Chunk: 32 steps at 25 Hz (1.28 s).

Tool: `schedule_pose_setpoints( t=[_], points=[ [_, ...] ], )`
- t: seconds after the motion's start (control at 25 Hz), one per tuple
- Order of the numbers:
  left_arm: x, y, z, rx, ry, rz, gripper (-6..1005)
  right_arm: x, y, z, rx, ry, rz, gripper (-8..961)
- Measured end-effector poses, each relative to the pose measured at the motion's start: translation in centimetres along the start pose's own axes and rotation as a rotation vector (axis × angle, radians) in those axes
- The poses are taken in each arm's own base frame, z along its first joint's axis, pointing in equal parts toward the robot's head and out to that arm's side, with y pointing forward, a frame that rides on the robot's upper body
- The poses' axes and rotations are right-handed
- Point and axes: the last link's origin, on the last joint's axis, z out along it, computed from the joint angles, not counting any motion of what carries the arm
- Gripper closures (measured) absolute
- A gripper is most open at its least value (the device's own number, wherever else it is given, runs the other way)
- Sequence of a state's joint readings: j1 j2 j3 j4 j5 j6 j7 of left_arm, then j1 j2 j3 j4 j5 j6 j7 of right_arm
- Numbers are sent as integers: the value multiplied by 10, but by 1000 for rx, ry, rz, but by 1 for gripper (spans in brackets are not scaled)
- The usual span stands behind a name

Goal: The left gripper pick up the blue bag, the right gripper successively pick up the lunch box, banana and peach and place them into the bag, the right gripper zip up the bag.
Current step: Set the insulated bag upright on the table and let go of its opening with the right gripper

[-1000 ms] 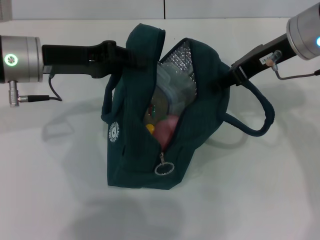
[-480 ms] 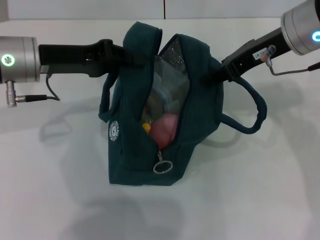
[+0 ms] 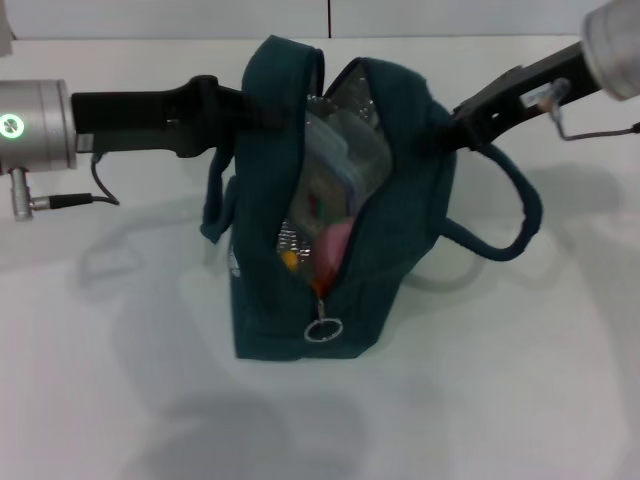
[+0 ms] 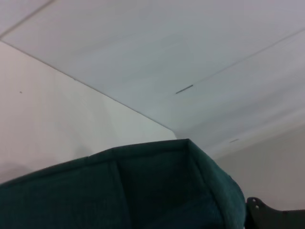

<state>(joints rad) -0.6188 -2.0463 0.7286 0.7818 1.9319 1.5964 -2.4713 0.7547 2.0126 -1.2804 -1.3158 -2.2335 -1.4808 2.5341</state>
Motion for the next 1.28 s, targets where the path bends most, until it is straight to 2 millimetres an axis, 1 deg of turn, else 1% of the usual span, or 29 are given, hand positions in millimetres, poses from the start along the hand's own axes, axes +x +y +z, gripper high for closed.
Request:
schedule_pose_setpoints(
  t=[0.2, 0.44, 0.64, 0.76, 0.92, 1.12, 1.28],
  points=[
    [-9, 4, 15, -47, -12, -11, 952, 11, -12, -25, 19, -40, 47, 741],
    [-24, 8, 35, -165, -18, -45, 951, 29, -26, -57, 35, -87, 85, 769],
    [-35, 12, 54, -243, -10, -98, 951, 40, -33, -71, 28, -89, 88, 795],
    [-37, 13, 64, -252, -4, -116, 951, 46, -36, -72, 21, -77, 89, 817],
    [-39, 17, 75, -262, -9, -123, 951, 53, -37, -66, -13, -54, 94, 833],
    [-43, 14, 81, -251, -5, -149, 951, 54, -39, -52, -61, -27, 98, 837],
    [-47, 10, 84, -260, 19, -175, 951, 53, -44, -47, -71, -26, 102, 841]
  ],
)
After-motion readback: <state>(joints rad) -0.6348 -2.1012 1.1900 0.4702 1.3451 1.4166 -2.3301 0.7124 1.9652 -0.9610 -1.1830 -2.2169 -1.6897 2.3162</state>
